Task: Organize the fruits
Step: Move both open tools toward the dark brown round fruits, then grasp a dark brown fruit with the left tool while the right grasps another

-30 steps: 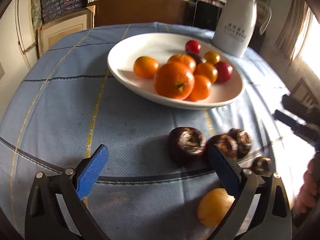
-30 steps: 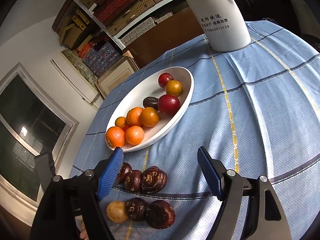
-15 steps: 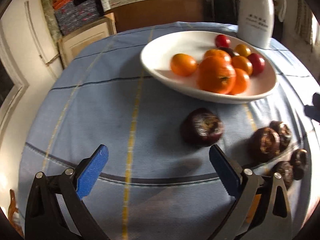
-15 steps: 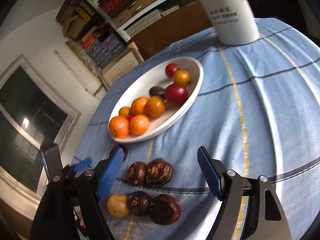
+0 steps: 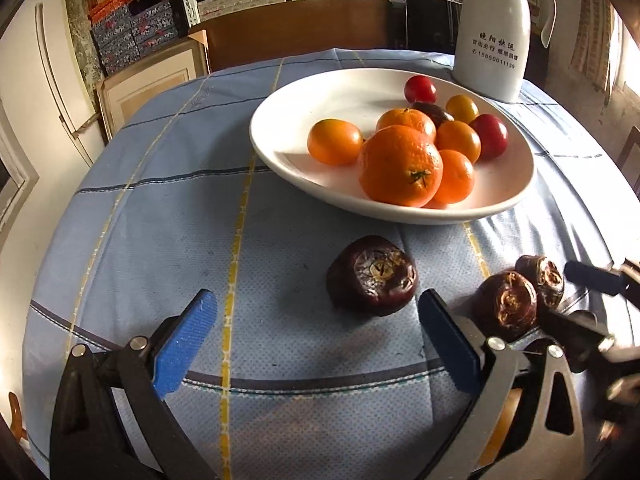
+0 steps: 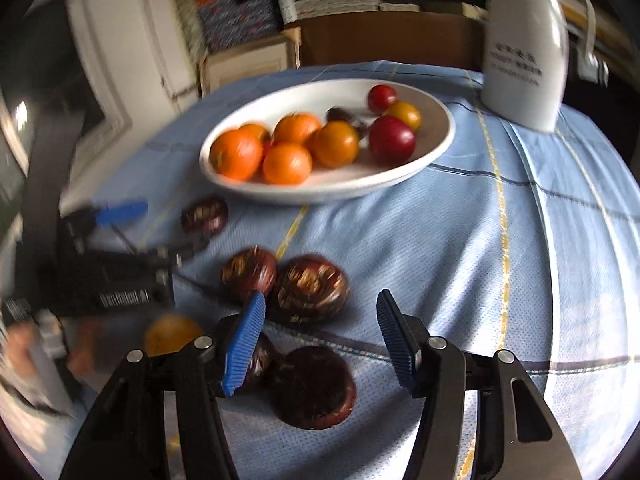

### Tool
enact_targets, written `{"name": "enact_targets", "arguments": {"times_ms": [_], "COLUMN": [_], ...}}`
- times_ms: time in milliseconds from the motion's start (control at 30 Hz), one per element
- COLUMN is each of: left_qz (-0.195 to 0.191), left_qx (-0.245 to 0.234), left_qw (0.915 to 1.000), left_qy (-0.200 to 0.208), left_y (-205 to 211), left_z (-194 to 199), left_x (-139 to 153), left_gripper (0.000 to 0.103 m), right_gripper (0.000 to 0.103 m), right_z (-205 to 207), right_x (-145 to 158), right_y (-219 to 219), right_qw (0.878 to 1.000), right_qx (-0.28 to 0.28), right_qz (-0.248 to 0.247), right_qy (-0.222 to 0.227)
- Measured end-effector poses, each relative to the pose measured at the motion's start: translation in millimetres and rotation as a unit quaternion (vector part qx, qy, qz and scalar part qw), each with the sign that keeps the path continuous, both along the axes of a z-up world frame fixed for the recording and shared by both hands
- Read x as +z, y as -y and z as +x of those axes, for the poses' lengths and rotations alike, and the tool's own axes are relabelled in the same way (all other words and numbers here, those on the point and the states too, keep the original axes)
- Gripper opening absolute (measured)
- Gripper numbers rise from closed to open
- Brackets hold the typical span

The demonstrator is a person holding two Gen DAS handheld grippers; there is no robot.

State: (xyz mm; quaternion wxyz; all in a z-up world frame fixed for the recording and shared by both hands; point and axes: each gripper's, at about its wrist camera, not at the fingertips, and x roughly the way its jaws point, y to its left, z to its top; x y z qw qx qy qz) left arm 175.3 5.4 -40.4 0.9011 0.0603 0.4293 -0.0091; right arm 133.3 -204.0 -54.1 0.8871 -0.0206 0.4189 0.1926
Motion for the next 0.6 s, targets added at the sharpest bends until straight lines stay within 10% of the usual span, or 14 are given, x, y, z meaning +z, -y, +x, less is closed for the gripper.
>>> {"name": "enact_targets", "arguments": {"times_ms": [600], "left_qz": [0.022], "left_qx": [-0.034], "left_qw": [0.9992], "left_qy": [-0.002], "left_y": [19], "left_z": [8], "left_x": [-7], "left_gripper": [0.099], "right_gripper": [0.045], "right_z": [13], "right_x": [-3], "right_y": [-6], "right_qw": [1.000], "right_qx": [-0.017], "right_qz": [-0.025], "right_qy": [0.007]}}
